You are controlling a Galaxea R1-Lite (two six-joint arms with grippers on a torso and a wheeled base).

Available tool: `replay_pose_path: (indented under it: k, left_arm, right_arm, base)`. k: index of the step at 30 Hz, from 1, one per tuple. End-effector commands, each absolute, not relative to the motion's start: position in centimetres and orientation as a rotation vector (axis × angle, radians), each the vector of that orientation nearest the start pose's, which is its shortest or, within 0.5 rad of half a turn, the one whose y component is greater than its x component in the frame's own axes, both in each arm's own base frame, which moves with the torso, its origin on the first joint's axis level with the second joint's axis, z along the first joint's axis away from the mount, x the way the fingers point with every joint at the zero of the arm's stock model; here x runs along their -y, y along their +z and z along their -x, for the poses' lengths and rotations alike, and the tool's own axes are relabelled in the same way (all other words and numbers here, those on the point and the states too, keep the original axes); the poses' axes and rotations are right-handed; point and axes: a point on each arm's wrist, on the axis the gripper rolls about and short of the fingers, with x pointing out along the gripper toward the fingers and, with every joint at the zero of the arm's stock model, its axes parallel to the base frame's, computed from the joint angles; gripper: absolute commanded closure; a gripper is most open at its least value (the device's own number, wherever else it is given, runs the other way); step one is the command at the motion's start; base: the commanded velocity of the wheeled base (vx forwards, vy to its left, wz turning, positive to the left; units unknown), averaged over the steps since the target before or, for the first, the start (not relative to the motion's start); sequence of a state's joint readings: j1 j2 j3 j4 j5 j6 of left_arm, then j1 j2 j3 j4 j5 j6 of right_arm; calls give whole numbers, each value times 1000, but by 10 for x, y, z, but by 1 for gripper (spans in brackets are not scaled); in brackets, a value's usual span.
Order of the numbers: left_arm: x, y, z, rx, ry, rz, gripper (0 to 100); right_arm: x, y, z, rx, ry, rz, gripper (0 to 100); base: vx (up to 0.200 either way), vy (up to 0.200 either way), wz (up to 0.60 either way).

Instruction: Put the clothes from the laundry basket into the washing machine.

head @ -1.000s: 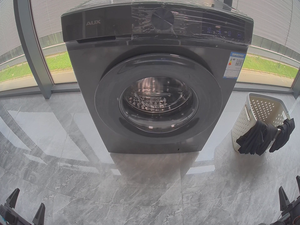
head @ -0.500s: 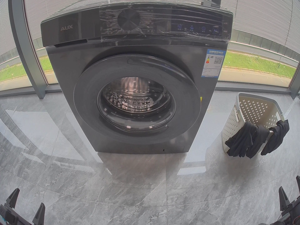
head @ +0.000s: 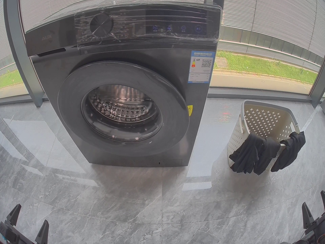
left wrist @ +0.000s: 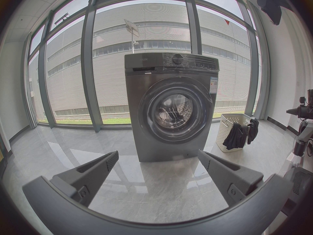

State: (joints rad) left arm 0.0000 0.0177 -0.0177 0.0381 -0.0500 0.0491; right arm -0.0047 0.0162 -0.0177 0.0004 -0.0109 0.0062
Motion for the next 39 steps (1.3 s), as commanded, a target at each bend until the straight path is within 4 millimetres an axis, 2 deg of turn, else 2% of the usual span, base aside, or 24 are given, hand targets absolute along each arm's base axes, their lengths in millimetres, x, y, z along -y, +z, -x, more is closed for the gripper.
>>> replay_pose_path:
  k: [1, 39]
  left_arm:
    - [1, 72, 23, -37, -50, -48, 0]
    - [1, 72, 23, -37, -52, -48, 0]
  right_arm:
    - [0, 75, 23, 0, -15, -6, 0]
    - [0, 75, 23, 0, -15, -6, 0]
  base:
    - [0, -200, 0]
    - [0, -200, 0]
